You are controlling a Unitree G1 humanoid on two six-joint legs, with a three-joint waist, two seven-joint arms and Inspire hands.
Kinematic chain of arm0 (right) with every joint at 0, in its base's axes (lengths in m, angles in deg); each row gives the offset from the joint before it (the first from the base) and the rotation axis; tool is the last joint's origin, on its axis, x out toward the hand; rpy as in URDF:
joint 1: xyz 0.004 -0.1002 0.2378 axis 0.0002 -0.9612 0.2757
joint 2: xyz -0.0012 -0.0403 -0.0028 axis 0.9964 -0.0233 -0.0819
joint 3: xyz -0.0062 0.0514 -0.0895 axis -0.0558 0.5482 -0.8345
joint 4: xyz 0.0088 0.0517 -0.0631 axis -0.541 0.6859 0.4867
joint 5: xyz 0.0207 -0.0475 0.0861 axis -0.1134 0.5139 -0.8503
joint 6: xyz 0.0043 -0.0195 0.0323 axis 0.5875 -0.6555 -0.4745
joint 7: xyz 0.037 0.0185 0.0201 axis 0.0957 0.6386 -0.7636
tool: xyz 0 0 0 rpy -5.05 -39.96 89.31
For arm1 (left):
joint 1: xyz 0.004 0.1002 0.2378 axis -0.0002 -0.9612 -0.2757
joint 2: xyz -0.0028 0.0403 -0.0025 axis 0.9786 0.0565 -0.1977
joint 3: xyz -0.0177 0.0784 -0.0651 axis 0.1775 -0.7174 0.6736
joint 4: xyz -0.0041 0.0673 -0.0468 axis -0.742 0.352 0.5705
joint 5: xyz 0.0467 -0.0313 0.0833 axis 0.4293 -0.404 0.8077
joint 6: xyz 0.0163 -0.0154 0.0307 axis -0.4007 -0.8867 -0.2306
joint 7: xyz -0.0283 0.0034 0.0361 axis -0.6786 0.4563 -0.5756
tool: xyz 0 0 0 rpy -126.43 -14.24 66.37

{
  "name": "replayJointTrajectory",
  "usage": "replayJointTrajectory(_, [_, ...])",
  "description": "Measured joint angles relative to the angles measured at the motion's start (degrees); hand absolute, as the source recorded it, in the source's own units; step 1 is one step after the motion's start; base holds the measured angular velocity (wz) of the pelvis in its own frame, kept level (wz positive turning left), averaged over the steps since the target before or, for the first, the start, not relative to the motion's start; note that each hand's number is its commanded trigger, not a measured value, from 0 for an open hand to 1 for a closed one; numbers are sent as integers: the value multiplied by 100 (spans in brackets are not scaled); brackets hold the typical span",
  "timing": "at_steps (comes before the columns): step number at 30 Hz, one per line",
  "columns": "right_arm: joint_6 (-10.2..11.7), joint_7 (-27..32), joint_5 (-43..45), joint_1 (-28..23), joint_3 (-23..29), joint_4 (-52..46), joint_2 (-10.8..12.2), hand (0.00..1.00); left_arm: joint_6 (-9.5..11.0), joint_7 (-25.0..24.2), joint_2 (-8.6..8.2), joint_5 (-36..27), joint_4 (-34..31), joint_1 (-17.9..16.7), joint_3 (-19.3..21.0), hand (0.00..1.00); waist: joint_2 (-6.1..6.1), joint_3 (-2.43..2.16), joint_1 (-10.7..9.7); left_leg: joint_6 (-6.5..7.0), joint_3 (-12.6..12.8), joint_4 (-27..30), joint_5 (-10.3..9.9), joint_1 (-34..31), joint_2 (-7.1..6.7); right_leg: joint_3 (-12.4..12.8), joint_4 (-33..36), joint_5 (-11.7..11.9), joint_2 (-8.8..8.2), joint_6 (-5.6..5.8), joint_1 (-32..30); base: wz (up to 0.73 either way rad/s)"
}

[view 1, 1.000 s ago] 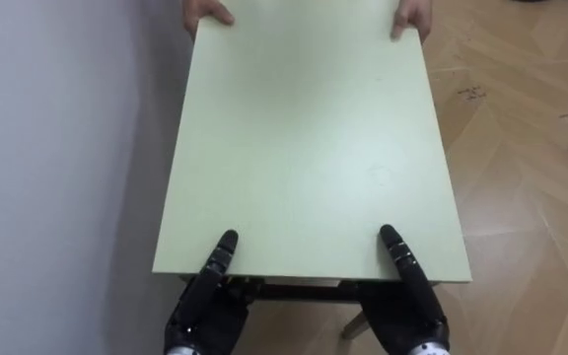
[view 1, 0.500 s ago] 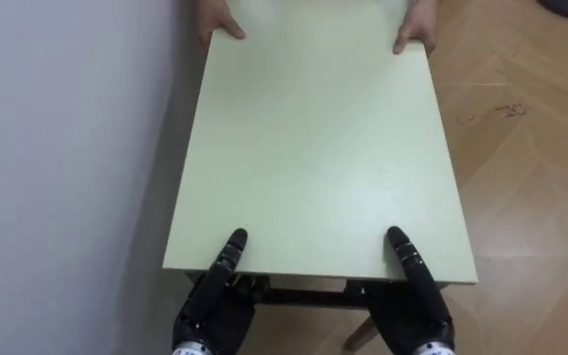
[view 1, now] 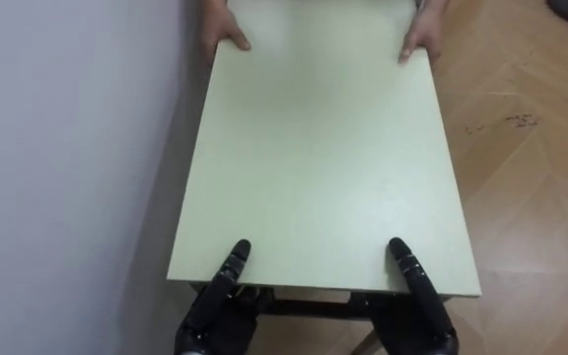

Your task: Move table with human

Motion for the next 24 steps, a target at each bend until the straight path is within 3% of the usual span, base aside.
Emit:
replayJointTrajectory(1, [0, 0, -1, 1, -15, 19, 11, 73, 2, 0, 24, 1, 1, 0, 1, 60, -25, -1, 8, 0, 28, -59, 0, 43, -1, 3, -26, 1, -1, 2, 29, 0])
replayJointTrajectory(2, [0, -6, -2, 2, -24, 28, 15, 50, 1, 1, 40, 41, 2, 6, -6, 27, -29, 0, 1, 1, 44, -64, 0, 49, 1, 3, -58, 5, -1, 9, 54, 0])
replayJointTrajectory(3, [1, -49, -5, 1, -38, 84, 27, 6, 1, 2, 77, 112, 19, 2, -8, 2, -49, 3, -5, 1, 97, -79, 0, 105, 7, 6, -98, 10, -1, 14, 100, 0])
replayJointTrajectory(4, [0, -98, -4, 1, -42, 122, 32, 0, 1, 1, 99, 132, 26, 0, -11, 0, -61, 5, 0, 1, 106, -96, -1, 129, 6, 9, -100, 10, -5, 14, 121, 0])
replayJointTrajectory(10, [-38, -364, 279, 35, -38, 338, -8, 0, 11, -355, 238, 789, 53, 5, -18, 0, -67, -3, 37, -4, 102, -251, -26, 345, 5, 9, -138, 10, -2, 15, 331, 0])
replayJointTrajectory(16, [-74, -422, 697, 235, -15, 578, -48, 0, 16, -538, 277, 1397, 136, 73, -8, 0, -26, -45, 50, -7, 102, -260, -30, 496, 10, 3, -199, 9, 8, 16, 505, 0])
replayJointTrajectory(24, [-91, -697, 964, 229, -14, 647, -185, 0, 16, -697, 349, 1579, 170, 73, -12, 0, -30, -57, 141, -6, 132, -271, -29, 526, 9, 8, -291, 18, 19, 30, 555, 0])
